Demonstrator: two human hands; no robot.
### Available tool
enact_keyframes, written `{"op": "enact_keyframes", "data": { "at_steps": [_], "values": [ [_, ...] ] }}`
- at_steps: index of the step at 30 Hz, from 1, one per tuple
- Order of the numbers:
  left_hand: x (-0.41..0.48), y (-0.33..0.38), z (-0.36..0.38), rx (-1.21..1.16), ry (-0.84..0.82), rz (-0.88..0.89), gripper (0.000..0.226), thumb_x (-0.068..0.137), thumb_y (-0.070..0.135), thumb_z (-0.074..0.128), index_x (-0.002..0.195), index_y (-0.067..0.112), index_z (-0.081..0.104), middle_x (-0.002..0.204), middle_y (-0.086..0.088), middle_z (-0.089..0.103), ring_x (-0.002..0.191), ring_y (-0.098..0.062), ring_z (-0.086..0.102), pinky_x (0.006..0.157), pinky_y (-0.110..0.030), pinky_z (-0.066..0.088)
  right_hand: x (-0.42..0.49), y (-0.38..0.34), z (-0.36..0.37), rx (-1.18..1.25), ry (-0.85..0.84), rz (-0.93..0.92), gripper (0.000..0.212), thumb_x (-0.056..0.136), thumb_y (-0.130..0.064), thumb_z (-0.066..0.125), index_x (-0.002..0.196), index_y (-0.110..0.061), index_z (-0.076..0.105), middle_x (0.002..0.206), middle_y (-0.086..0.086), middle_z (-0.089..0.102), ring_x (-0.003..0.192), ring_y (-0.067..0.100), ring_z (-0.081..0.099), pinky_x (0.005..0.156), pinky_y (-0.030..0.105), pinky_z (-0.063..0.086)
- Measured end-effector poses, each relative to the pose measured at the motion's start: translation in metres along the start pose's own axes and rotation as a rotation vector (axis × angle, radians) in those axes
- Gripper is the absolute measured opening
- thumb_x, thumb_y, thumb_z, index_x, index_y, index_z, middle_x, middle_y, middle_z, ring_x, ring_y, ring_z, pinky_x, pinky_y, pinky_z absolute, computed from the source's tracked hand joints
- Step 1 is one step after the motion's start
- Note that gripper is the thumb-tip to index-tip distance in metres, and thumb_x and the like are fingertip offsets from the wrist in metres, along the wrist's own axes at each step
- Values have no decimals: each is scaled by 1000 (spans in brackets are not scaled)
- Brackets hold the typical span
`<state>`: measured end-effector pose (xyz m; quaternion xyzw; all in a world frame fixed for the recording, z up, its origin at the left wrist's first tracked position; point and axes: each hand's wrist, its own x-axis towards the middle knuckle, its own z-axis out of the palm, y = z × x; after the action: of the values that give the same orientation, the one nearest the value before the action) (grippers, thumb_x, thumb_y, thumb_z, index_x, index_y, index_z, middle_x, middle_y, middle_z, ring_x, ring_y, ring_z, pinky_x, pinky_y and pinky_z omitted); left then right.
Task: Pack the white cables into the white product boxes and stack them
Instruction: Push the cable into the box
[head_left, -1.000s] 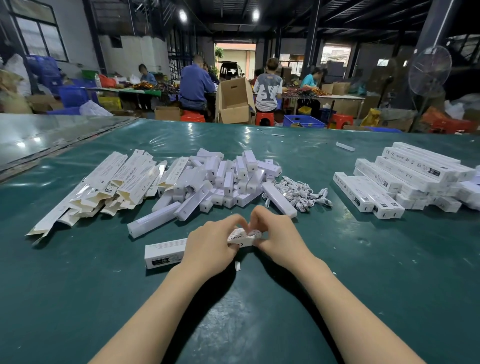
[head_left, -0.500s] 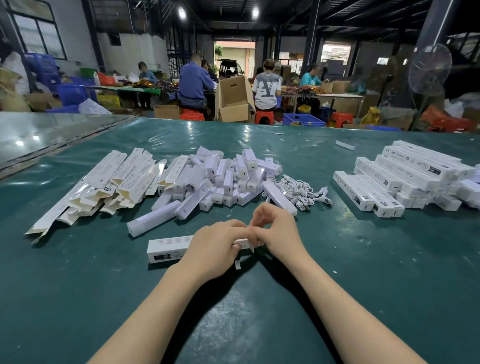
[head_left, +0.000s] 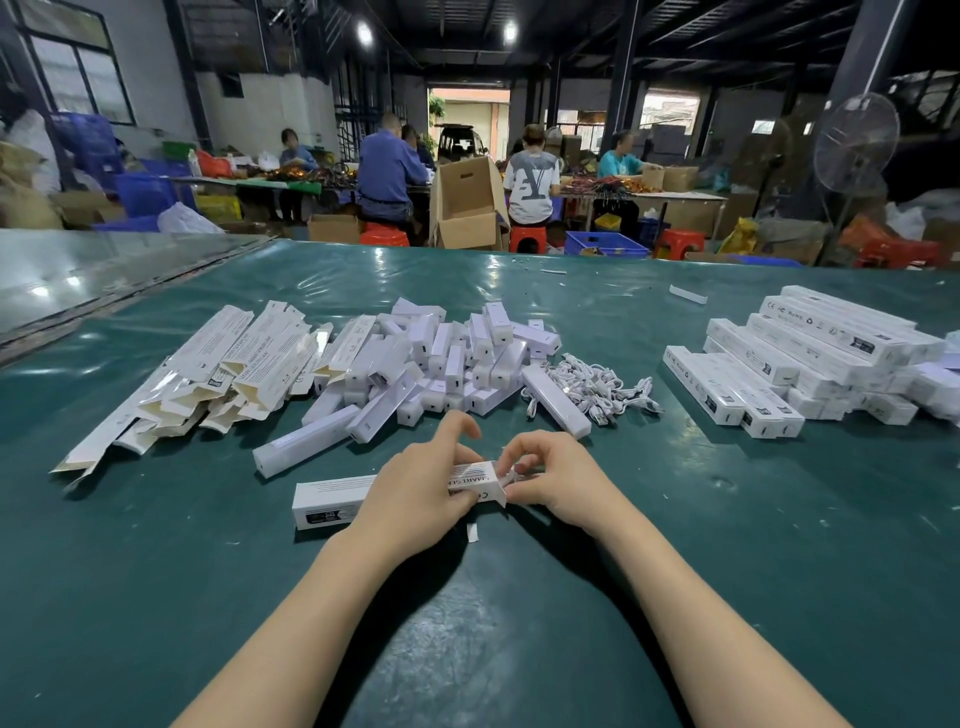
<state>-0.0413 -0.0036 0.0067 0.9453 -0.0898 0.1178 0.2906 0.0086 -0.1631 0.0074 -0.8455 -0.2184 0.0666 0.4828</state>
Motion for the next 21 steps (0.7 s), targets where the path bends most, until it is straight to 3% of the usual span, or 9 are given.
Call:
{"op": "enact_keyframes", "data": {
  "at_steps": [3,6,10,14,18,21],
  "values": [
    [0,-1,0,13,3,3,43,78,16,63,107,31,35,104,21,66,98,-10,60,80,-31,46,2,-2,-1,-83,-19,-19,39,65,9,68,63,-29,57,68,-6,48,59,11,47,70,27,48],
    [1,-2,0,122,-24,35,34,83,20,59,110,35,45,111,18,63,102,-13,56,79,-29,43,2,-1,0,-213,-3,-51,31,66,2,72,67,-26,57,84,-1,49,66,15,53,74,28,48],
    [3,-3,0,187,-72,95,32,88,22,54,115,40,56,120,17,54,108,-9,51,80,-23,36,0,3,3,-269,120,-94,20,70,-9,74,63,-23,61,78,-2,49,66,15,51,67,28,43],
    [5,-5,1,221,-61,88,38,87,22,53,121,40,53,117,12,58,110,-12,51,80,-22,33,-3,1,10,-304,200,-226,7,70,-5,73,69,-8,67,74,0,54,69,13,51,70,30,43],
    [5,-4,3,201,-20,71,38,85,20,53,119,37,54,118,11,61,110,-14,52,85,-26,37,-2,2,4,-125,192,-150,32,62,6,70,59,-21,55,65,0,59,61,9,50,64,26,43],
    [6,-4,3,210,-14,61,40,85,19,52,121,36,54,120,11,61,112,-14,51,87,-28,38,-1,2,5,-58,118,-114,41,61,8,72,55,-28,53,56,-8,57,48,-1,43,54,14,36]
  ]
}}
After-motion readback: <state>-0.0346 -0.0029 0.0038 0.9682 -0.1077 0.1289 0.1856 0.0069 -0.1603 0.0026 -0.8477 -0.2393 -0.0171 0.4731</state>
